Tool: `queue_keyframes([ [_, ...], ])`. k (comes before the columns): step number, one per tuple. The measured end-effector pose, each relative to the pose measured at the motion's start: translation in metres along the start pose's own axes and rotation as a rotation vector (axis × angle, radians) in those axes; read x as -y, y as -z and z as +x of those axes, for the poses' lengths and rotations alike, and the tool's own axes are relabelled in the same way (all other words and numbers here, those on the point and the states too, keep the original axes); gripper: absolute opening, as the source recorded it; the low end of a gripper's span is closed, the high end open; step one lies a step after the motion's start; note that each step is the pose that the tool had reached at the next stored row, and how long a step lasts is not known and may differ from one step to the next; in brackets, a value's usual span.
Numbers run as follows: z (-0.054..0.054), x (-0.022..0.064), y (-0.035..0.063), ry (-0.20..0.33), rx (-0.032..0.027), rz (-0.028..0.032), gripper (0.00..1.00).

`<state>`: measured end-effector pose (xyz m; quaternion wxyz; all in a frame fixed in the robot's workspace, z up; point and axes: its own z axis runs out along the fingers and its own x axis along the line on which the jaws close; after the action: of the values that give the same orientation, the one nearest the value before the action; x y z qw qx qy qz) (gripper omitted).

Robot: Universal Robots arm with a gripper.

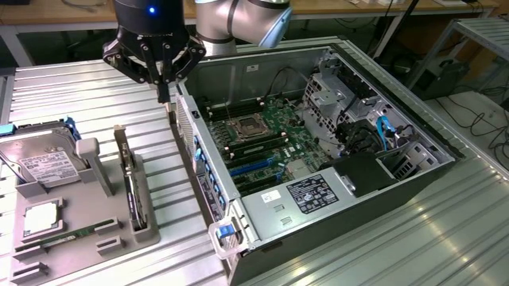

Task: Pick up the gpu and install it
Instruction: 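Reach for the gpu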

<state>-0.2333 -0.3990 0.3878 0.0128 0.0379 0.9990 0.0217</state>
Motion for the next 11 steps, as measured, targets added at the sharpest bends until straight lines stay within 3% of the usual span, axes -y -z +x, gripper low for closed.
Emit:
queue_keyframes([
  [11, 0.0091, 0.0010, -0.0003, 0.000, 0.0000, 0.0000, 0.11],
])
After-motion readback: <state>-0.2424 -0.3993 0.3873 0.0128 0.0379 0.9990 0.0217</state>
